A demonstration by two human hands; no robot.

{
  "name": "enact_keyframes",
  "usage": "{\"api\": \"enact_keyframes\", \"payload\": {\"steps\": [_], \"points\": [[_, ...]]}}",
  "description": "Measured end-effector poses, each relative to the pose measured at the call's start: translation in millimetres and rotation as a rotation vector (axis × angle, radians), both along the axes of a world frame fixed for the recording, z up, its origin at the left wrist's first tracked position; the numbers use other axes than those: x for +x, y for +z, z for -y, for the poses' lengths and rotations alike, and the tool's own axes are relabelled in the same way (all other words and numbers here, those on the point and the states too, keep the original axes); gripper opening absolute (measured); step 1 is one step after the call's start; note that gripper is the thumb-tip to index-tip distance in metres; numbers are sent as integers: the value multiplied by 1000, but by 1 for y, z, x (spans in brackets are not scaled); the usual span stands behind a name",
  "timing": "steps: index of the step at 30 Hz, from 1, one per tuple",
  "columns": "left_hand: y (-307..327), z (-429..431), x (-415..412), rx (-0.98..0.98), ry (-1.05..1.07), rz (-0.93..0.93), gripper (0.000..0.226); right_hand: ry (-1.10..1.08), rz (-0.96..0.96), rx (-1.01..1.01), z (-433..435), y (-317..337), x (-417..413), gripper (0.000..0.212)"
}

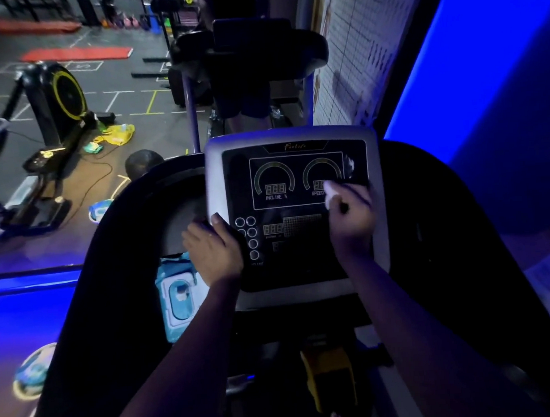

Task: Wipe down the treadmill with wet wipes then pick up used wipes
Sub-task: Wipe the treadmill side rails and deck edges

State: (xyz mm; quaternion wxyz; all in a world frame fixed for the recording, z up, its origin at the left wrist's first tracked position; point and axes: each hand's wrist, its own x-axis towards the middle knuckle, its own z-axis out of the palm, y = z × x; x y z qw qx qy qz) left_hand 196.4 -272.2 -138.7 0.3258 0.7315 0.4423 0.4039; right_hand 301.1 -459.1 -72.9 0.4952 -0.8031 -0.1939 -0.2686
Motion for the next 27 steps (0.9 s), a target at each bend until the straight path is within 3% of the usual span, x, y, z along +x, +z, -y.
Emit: {"api": "enact_keyframes", "payload": {"steps": [2, 6, 9, 15, 20, 22, 27], "points": [[0, 2, 2, 33, 26, -24, 48, -6, -20, -19, 0, -4, 7, 31], [0, 1, 2, 63, 42, -34, 46, 304, 84, -199, -40, -16, -21, 22], [0, 2, 2, 70, 29, -9, 45, 401, 156, -312, -46, -17, -32, 24], [-2, 3, 2, 60, 33, -1, 43, 53, 72, -138, -12, -15, 3, 27], [0, 3, 1, 53, 16, 14, 39, 520, 18, -314, -46, -17, -47, 25], [2, 3, 0, 39, 9, 16, 38, 539, -85, -228, -39, -13, -53, 26], [5, 4, 0, 109, 13, -11, 41, 349, -397, 53, 26, 1, -58, 30]]}}
